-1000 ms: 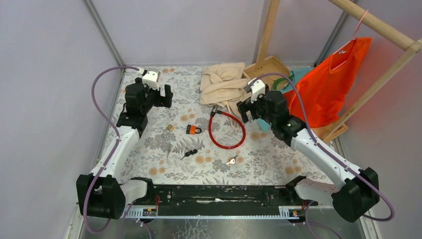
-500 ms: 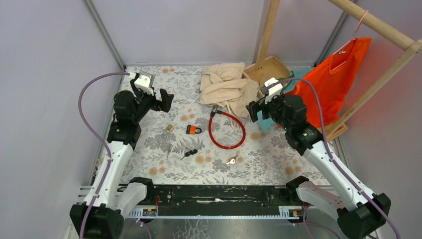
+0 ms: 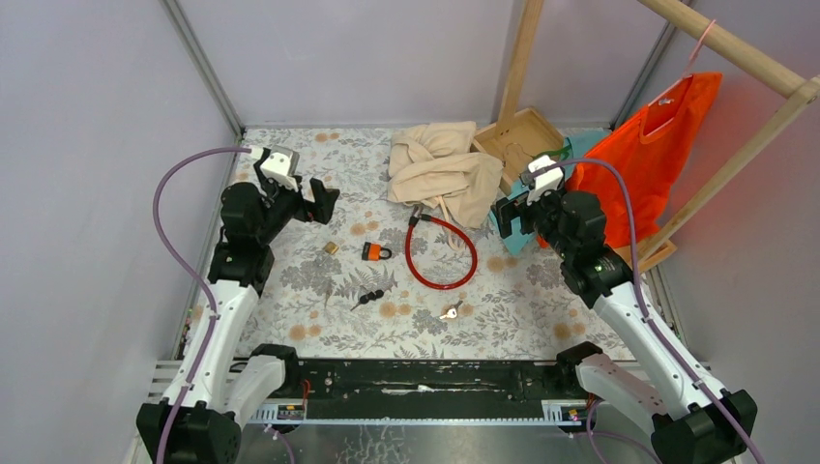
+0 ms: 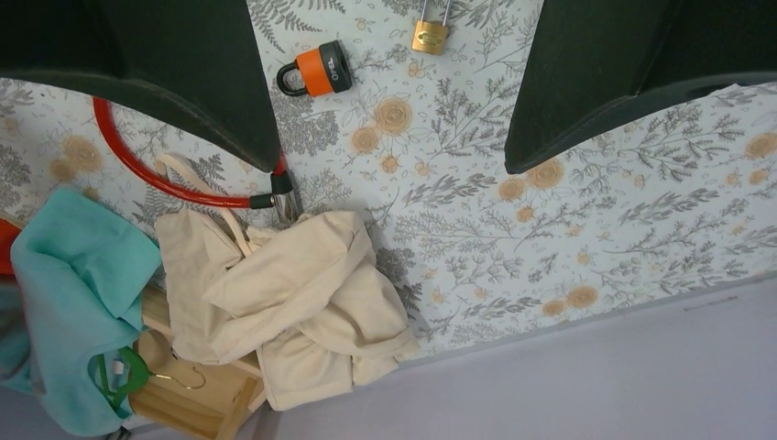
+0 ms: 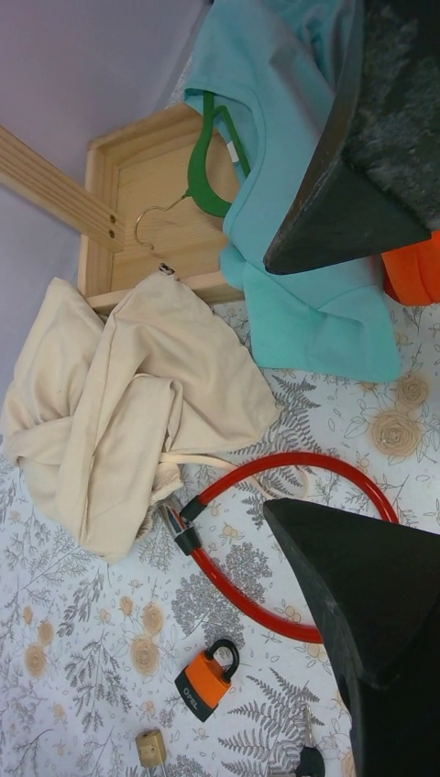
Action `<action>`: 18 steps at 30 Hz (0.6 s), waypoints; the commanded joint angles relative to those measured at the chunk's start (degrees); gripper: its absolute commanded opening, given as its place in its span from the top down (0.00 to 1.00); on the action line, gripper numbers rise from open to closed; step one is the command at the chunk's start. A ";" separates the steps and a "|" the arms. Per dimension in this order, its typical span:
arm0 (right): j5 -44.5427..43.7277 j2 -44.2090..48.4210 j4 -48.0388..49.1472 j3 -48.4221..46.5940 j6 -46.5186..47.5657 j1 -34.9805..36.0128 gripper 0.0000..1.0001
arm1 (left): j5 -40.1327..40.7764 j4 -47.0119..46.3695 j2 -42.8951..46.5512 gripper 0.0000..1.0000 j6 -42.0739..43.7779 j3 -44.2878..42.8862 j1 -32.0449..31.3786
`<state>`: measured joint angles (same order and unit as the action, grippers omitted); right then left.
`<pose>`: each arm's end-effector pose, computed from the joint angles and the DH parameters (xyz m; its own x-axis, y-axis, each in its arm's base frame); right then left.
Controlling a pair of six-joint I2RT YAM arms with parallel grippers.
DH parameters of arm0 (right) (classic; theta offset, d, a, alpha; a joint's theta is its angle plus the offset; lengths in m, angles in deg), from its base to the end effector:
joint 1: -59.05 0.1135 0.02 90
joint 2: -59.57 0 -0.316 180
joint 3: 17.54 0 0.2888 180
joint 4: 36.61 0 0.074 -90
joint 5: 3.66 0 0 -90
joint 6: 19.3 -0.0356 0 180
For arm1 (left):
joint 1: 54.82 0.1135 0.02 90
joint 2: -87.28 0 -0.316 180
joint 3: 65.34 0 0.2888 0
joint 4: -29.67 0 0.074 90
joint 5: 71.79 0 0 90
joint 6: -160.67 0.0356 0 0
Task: Lock with the key
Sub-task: Reset both arms
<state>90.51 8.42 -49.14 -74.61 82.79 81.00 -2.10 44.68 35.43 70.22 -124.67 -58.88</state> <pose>0.2011 0.0838 0.3768 -0.0123 -0.2302 -0.9731 -0.4524 0.8691 -0.1999 0.2162 -0.0277 0.3855 -0.1339 0.0021 -0.9910 0.4086 0.9112 -0.0533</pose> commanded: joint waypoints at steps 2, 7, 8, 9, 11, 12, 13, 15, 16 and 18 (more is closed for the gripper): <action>0.51 1.20 3.33 -0.31 1.06 -0.57 0.01 | -2.44 -1.90 2.83 0.00 1.93 1.21 0.85; 2.03 0.72 3.00 -0.16 1.03 -0.53 0.01 | -3.36 -1.28 3.69 0.00 1.80 1.21 1.75; 2.15 0.79 2.93 -0.18 0.98 -0.58 0.01 | -3.41 -1.27 3.63 0.00 1.79 1.24 1.77; 2.16 0.84 2.93 -0.25 1.03 -0.56 0.01 | -3.51 -1.27 3.56 0.00 1.87 1.19 1.83; 1.93 1.10 2.85 -0.27 1.14 -0.55 0.01 | -3.80 -1.08 3.51 0.00 2.01 1.14 1.92; 1.75 1.25 2.95 -0.27 1.09 -0.62 0.01 | -3.79 -1.09 3.44 0.00 2.03 1.17 2.01; 1.73 1.39 2.91 -0.27 1.13 -0.64 0.01 | -3.96 -1.02 3.39 0.00 2.03 1.18 2.03; 2.00 1.44 2.82 -0.19 1.16 -0.64 0.01 | -4.46 -1.12 3.27 0.00 2.20 1.33 2.05; 2.19 1.41 2.82 -0.12 1.29 -0.64 0.01 | -5.04 -1.17 3.28 0.00 2.27 1.46 2.07; 2.53 1.25 2.73 -0.12 1.37 -0.63 0.01 | -5.79 -1.58 3.44 0.00 2.13 1.63 2.17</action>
<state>91.91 8.68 -49.07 -74.59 83.41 80.72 -5.60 45.19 38.55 71.60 -123.75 -57.28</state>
